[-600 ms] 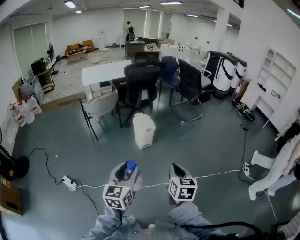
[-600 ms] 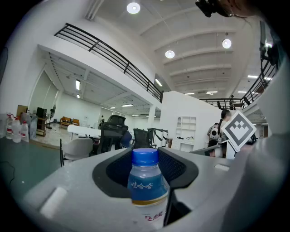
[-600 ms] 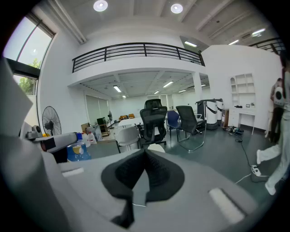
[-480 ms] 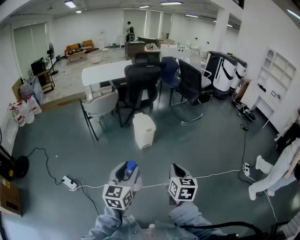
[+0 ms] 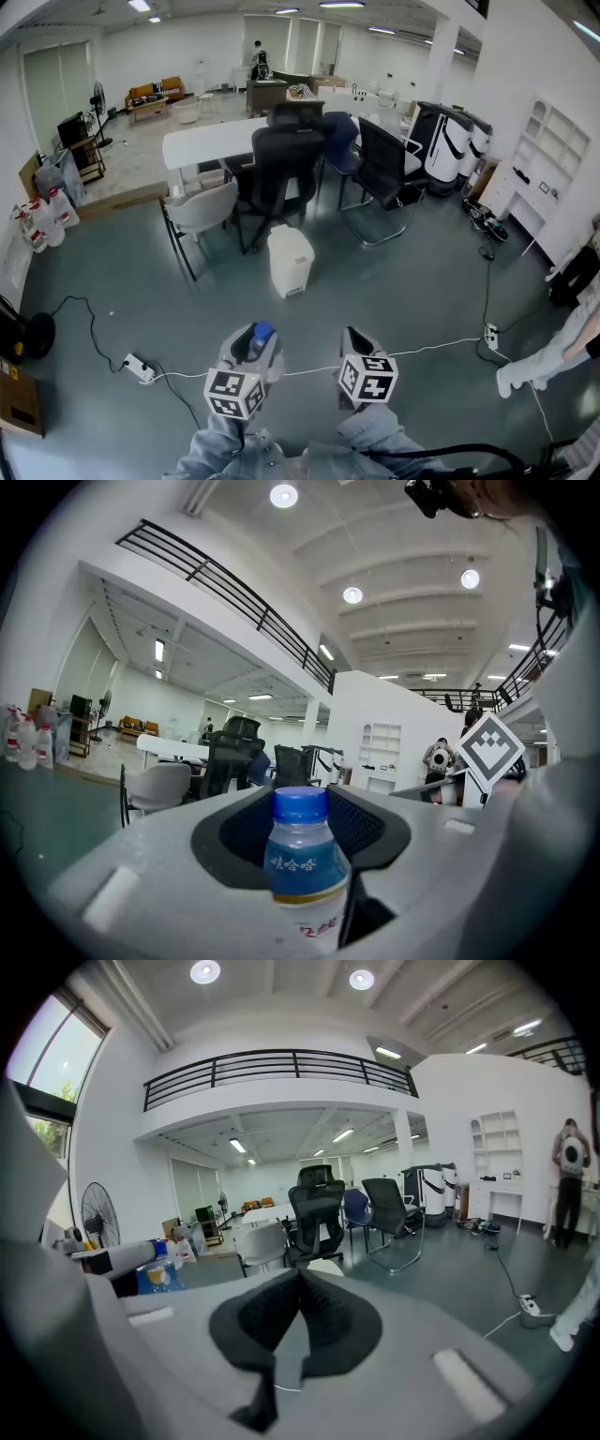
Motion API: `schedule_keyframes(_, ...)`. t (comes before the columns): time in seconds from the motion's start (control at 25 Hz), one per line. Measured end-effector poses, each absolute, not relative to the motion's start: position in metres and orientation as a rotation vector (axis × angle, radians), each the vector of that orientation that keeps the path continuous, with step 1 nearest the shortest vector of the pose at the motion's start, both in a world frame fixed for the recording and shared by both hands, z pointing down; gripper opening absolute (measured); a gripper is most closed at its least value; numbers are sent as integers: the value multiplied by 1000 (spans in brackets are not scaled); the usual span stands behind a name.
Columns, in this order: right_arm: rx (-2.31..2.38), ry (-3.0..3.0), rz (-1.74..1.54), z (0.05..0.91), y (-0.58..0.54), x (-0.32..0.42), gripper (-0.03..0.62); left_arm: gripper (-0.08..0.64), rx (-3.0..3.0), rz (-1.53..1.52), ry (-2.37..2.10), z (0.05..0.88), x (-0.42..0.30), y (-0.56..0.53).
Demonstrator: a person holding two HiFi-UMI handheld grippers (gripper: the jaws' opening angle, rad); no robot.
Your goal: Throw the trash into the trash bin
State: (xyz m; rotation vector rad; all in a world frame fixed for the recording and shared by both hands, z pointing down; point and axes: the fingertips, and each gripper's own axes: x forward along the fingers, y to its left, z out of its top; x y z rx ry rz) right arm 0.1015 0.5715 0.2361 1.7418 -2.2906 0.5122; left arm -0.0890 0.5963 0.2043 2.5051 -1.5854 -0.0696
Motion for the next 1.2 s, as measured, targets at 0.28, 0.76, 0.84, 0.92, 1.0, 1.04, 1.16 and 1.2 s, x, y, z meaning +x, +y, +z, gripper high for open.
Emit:
schedule_keyframes(0.28, 1755, -2234, 557, 255, 564, 95, 3, 190, 2481, -59, -1568, 219, -108, 583)
schedule_keyframes(0.76, 1752, -2237, 586, 265, 464, 97, 3, 189, 2449, -32, -1592, 231, -121, 494)
schedule_keyframes(0.84, 1740, -2242, 589, 265, 437, 98, 3, 190, 2442, -36, -1605, 229, -121, 468)
schedule_keyframes(0.92, 1724, -2248, 585, 265, 409, 97, 3, 189, 2433, -38, -1617, 228, -121, 442)
schedule_keyframes(1.0, 1712, -2253, 583, 265, 380, 100, 3, 189, 2423, -37, -1626, 228, -118, 415)
schedule_keyframes(1.04, 1709, -2256, 584, 265, 366, 102, 3, 190, 2421, -33, -1628, 228, -115, 402)
schedule_keyframes(1.16, 1718, -2258, 595, 264, 326, 113, 3, 190, 2424, -16, -1625, 227, -107, 362)
schedule_keyframes(1.2, 1723, -2256, 602, 265, 314, 117, 3, 189, 2427, -12, -1623, 227, -103, 350)
